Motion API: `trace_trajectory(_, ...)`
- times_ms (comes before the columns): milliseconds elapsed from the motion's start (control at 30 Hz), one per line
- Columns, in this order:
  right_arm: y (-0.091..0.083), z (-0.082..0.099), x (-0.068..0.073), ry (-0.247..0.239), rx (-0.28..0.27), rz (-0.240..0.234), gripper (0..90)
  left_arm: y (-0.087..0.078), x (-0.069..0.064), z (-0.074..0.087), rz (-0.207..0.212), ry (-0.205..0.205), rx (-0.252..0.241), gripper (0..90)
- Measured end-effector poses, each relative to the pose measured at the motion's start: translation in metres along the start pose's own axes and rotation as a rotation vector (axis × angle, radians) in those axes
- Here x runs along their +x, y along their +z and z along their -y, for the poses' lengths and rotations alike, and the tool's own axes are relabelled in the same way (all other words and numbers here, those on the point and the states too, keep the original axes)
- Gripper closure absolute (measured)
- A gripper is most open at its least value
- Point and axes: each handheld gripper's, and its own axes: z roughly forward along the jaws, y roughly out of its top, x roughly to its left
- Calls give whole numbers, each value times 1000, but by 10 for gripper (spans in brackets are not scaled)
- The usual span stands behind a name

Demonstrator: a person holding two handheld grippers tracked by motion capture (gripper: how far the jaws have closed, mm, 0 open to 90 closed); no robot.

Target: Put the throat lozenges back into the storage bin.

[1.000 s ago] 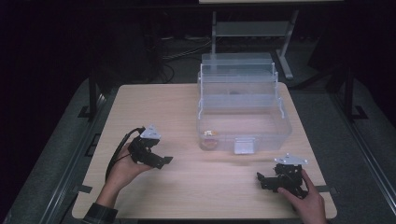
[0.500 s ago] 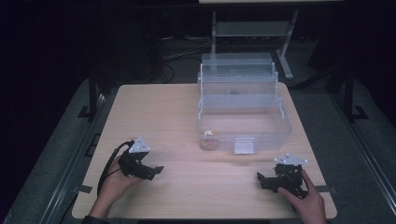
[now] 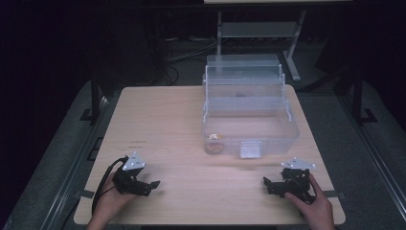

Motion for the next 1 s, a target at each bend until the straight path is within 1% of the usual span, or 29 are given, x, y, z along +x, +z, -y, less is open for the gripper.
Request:
trace_trajectory(100, 0, 0, 0, 0, 0, 0, 0, -2, 0, 7, -13, -12, -5, 110)
trace_trajectory(167, 0, 0, 0, 0, 0, 1, 0, -3, -2, 12, -20, -7, -12, 110)
trace_trajectory(267, 0, 0, 0, 0, 0, 0, 0, -2, -2, 15, -22, -5, -15, 110)
trace_trajectory(333, 0, 0, 0, 0, 0, 0, 0, -1, -3, 18, -30, -11, -20, 110)
trace_trajectory(367, 0, 0, 0, -1, -1, 0, 0, 0, -3, 20, -30, -20, -26, 110)
trace_trajectory(467, 0, 0, 0, 0, -1, 0, 0, 2, -3, 23, -28, -23, -27, 110)
trace_trajectory(500, 0, 0, 0, 0, -1, 0, 0, 4, -3, 25, -20, -24, -14, 110)
trace_trajectory(533, 0, 0, 0, 0, 0, 0, 0, 4, -3, 25, -20, -24, -14, 109)
trace_trajectory(633, 0, 0, 0, 0, 0, 1, 0, 4, -2, 27, -16, -30, -25, 109)
trace_trajectory(767, 0, 0, 0, 1, 0, 0, 0, 5, -1, 34, -8, -20, -78, 108)
trace_trajectory(800, 0, 0, 0, 0, -1, 1, 0, 4, 0, 34, -8, -15, -78, 108)
trace_trajectory(1000, 0, 0, 0, 0, -1, 0, 0, 4, 0, 34, -8, -16, -78, 108)
